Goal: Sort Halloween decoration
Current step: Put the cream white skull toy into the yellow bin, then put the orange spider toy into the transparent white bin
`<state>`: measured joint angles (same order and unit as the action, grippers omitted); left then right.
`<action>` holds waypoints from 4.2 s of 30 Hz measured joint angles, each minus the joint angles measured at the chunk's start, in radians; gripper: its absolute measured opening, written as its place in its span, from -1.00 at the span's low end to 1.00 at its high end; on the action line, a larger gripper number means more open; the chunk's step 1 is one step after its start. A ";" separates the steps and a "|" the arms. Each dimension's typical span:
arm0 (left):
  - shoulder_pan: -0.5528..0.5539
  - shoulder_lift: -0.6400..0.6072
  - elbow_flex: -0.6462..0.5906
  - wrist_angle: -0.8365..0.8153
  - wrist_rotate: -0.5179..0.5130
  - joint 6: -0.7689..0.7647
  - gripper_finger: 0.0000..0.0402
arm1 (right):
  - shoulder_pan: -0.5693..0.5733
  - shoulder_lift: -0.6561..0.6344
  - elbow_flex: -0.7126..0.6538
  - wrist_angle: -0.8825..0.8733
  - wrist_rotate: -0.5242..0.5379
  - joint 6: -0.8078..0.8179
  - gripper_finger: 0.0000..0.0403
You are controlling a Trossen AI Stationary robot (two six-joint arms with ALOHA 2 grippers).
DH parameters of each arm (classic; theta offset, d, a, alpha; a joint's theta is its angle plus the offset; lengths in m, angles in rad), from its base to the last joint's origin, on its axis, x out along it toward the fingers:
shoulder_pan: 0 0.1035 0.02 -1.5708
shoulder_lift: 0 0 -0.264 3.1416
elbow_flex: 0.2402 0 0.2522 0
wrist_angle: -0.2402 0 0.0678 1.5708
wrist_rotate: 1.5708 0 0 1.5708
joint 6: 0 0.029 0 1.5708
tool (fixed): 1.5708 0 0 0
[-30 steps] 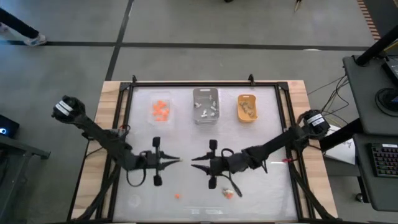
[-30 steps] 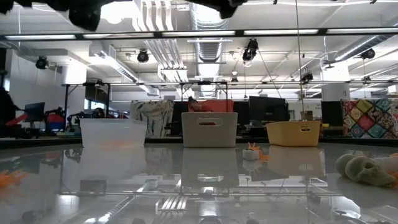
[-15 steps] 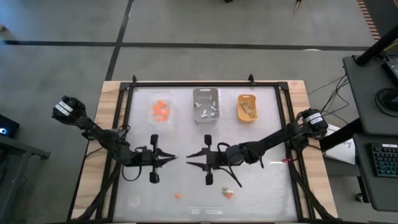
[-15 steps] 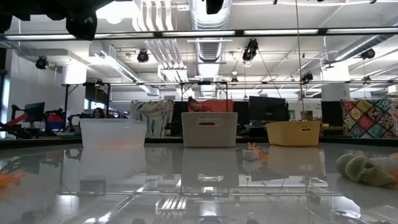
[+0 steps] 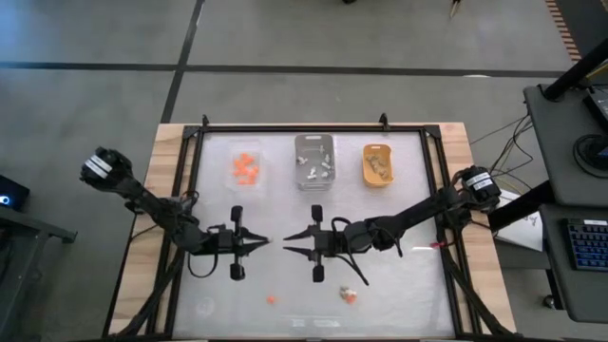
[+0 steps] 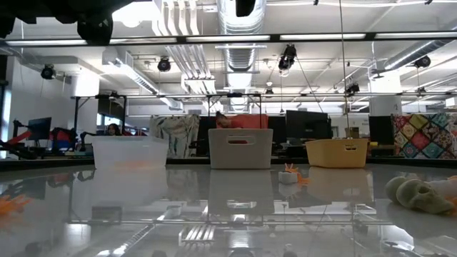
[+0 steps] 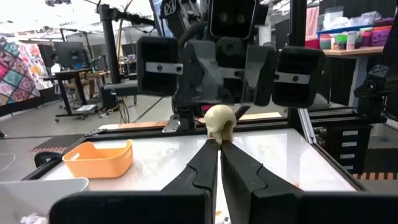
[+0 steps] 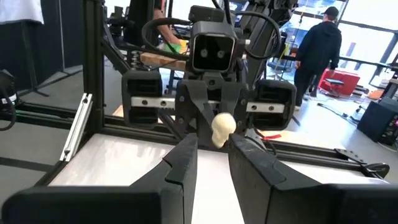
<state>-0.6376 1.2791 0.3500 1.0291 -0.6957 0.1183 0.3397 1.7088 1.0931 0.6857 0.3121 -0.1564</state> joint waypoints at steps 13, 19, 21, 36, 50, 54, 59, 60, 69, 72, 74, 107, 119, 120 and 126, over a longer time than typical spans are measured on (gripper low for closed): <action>0.003 0.072 0.051 0.003 -0.002 0.012 -1.00 | 0.000 0.000 0.000 0.004 0.002 0.017 -0.29; 0.008 0.107 0.079 0.005 -0.002 0.026 -1.00 | 0.000 0.000 0.000 0.006 0.002 0.015 -0.10; 0.011 0.117 0.090 0.007 -0.004 0.026 -1.00 | 0.000 0.000 0.000 0.006 0.002 0.015 -0.08; 0.027 0.205 0.173 0.013 -0.025 0.057 -1.00 | 0.000 0.000 0.000 -0.014 -0.005 0.026 -0.16; 0.032 0.204 0.173 0.022 -0.029 0.061 -1.00 | 0.000 0.000 0.000 -0.023 -0.004 0.026 -0.29; 0.033 0.204 0.173 0.022 -0.028 0.061 -0.99 | 0.000 0.000 0.000 -0.023 -0.004 0.026 -0.44; 0.033 0.205 0.173 0.022 -0.028 0.061 -0.99 | -0.004 0.000 0.000 -0.023 -0.004 0.026 -0.66; 0.033 0.205 0.173 0.022 -0.029 0.061 -0.99 | -0.006 0.000 0.000 -0.023 -0.006 0.026 -0.70; 0.033 0.205 0.172 0.026 -0.029 0.057 -0.99 | -0.006 0.000 0.000 -0.023 -0.006 0.023 -0.82; 0.033 0.205 0.172 0.026 -0.029 0.057 -0.99 | -0.006 0.000 0.000 -0.023 -0.006 0.022 -0.82; 0.033 0.205 0.172 0.026 -0.029 0.056 -0.98 | -0.007 0.000 0.000 -0.023 -0.006 0.024 -0.83; 0.032 0.193 0.098 -0.034 -0.060 -0.210 -0.24 | -0.406 -0.255 -0.001 -1.246 0.393 0.622 -0.83; 0.037 0.193 0.099 -0.035 -0.082 -0.208 -0.24 | -0.747 -0.219 -0.065 -1.525 0.259 0.933 -0.69; 0.037 0.193 0.100 -0.035 -0.082 -0.208 -0.24 | -0.748 -0.218 -0.070 -1.512 0.257 0.922 -0.65; 0.037 0.193 0.100 -0.038 -0.082 -0.210 -0.24 | -0.748 -0.219 -0.073 -1.488 0.263 0.914 -0.37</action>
<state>-0.6010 1.4719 0.4500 0.9907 -0.7782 -0.0921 -0.4086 1.4899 1.0202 -0.8025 0.5755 0.7578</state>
